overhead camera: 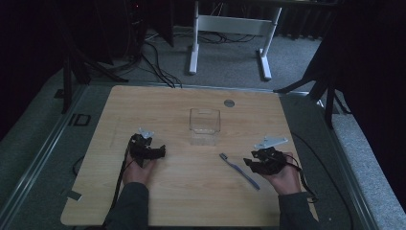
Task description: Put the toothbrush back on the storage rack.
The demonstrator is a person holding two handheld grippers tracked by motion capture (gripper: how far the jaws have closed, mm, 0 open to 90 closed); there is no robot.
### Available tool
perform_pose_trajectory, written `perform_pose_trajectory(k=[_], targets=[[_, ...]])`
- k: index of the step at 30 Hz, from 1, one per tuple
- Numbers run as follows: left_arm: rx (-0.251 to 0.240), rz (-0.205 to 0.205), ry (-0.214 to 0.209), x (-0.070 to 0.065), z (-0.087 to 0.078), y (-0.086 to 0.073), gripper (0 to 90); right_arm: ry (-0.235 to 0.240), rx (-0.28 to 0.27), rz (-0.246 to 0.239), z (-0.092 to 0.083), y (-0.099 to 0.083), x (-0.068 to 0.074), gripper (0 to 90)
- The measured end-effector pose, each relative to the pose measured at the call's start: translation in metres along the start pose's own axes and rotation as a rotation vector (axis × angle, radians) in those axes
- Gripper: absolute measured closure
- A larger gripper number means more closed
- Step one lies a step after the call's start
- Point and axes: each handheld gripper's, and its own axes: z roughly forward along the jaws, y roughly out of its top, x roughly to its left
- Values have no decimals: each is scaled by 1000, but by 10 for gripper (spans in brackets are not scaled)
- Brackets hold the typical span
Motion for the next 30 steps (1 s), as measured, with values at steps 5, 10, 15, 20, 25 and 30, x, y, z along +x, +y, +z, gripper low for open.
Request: perform_pose_trajectory(k=[5, 10, 15, 20, 25, 30], targets=[[0, -1, 0, 0, 0, 0, 116, 5, 8, -1, 2, 2, 0, 565], [0, -1, 0, 0, 0, 0, 116, 10, 16, -5, 5, 3, 1, 571], [0, -1, 0, 0, 0, 0, 116, 10, 18, -2, 6, 4, 0, 572], [0, -1, 0, 0, 0, 0, 116, 13, 23, 2, 8, 6, -2, 572], [0, -1, 0, 0, 0, 0, 116, 12, 37, -9, 10, 9, -1, 572], [0, 0, 0, 0, 0, 0, 116, 13, 49, -16, 12, 15, -2, 573]])
